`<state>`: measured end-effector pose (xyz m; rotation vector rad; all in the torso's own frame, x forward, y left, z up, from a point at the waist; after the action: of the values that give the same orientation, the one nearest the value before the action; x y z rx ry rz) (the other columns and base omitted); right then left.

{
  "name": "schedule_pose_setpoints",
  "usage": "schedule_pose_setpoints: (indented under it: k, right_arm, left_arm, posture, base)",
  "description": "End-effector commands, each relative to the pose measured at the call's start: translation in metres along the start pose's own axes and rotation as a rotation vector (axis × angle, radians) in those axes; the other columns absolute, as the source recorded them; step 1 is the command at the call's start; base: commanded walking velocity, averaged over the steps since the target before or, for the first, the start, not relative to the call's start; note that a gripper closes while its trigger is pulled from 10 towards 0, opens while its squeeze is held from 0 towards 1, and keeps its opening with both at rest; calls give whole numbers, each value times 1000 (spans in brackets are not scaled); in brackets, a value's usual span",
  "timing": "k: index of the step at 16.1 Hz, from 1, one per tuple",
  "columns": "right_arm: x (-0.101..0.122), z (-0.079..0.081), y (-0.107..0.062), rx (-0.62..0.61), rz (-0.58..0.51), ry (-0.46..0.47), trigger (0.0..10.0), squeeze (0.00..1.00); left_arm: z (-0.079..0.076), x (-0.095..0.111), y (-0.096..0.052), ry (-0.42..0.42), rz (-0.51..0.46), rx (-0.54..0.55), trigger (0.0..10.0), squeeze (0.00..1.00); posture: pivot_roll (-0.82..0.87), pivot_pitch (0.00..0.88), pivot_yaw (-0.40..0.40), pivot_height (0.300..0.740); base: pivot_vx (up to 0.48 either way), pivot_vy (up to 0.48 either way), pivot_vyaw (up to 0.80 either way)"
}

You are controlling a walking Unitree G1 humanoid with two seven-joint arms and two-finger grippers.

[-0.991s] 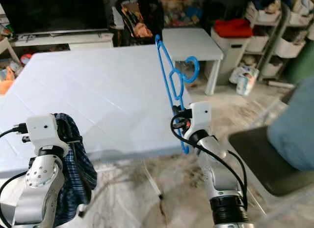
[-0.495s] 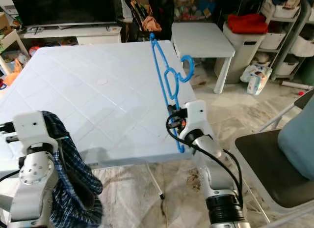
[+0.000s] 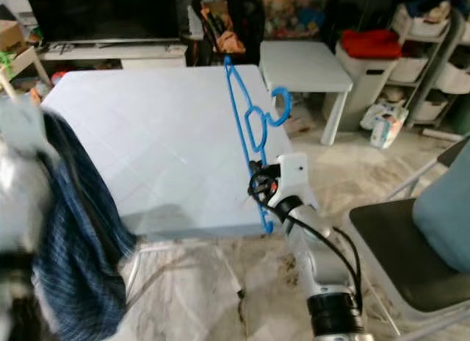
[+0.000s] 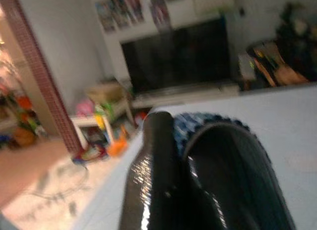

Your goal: Hang hanger

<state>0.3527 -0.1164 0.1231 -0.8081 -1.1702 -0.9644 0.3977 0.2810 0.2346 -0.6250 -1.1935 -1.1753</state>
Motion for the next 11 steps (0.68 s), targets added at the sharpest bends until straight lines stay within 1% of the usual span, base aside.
schedule_pose_setpoints:
  k: [1, 2, 3, 4, 5, 6, 7, 8, 9, 10, 11]
  right_arm:
    - [13, 3, 4, 18, -34, -11, 10000, 0]
    - [13, 3, 4, 16, -37, -17, 10000, 0]
    - [14, 2, 3, 12, -39, -19, 10000, 0]
    - [15, 1, 1, 8, -40, -19, 10000, 0]
    - [15, 0, -1, 3, -37, -21, 10000, 0]
    - [14, -1, -3, -1, -34, -22, 10000, 0]
    - [13, -2, -5, -3, -33, -25, 10000, 0]
    - [13, -2, -4, -5, -33, -26, 10000, 0]
    - [14, -1, -4, -4, -33, -27, 10000, 0]
    - [14, 0, -4, -3, -32, -28, 10000, 0]
    - [13, 1, -4, 1, -27, -29, 10000, 0]
  left_arm:
    - [23, 63, 28, 14, -172, 63, 10000, 0]
    - [28, 86, 35, 24, -222, 90, 10000, 0]
    - [35, 115, 41, 45, -297, 124, 10000, 0]
    - [52, 155, 43, 51, -390, 224, 10000, 0]
    - [60, 172, 43, 43, -438, 266, 10000, 0]
    - [57, 178, 45, 45, -457, 258, 10000, 0]
    - [39, 163, 50, 43, -415, 189, 10000, 0]
    - [19, 139, 51, 58, -356, 118, 10000, 0]
    - [9, 125, 51, 57, -331, 72, 10000, 0]
    - [-17, 80, 47, 41, -201, -42, 10000, 0]
    - [-34, 38, 38, -18, -87, -110, 10000, 1000]
  posture:
    - [-39, 0, -10, 740]
    - [-39, 0, -10, 740]
    - [-52, 0, -7, 740]
    - [-68, 2, -1, 740]
    - [-73, 3, 1, 740]
    - [-77, 5, 3, 740]
    - [-78, 6, 5, 740]
    - [-78, 6, 5, 740]
    - [-83, 9, 6, 740]
    - [-81, 11, 3, 740]
    - [-78, 13, 2, 740]
  base:
    - [0, 0, 0]
    - [0, 0, 0]
    - [0, 0, 0]
    - [0, 0, 0]
    - [0, 0, 0]
    - [0, 0, 0]
    - [0, 0, 0]
    - [0, 0, 0]
    - [0, 0, 0]
    - [0, 0, 0]
    - [0, 0, 0]
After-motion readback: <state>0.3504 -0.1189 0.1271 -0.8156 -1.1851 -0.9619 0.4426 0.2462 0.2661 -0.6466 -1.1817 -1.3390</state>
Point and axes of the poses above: a point about 5 cm out from each wrist's last joint towards the gripper, its own y axis pointing out of the wrist towards the gripper, its own x axis along the axis of the wrist's last joint, z = x × y, the point moved 4 cm from there along y, pointing out of the wrist towards the gripper, and after that the axes turned 4 degrees about y, right-handed, at the moved point
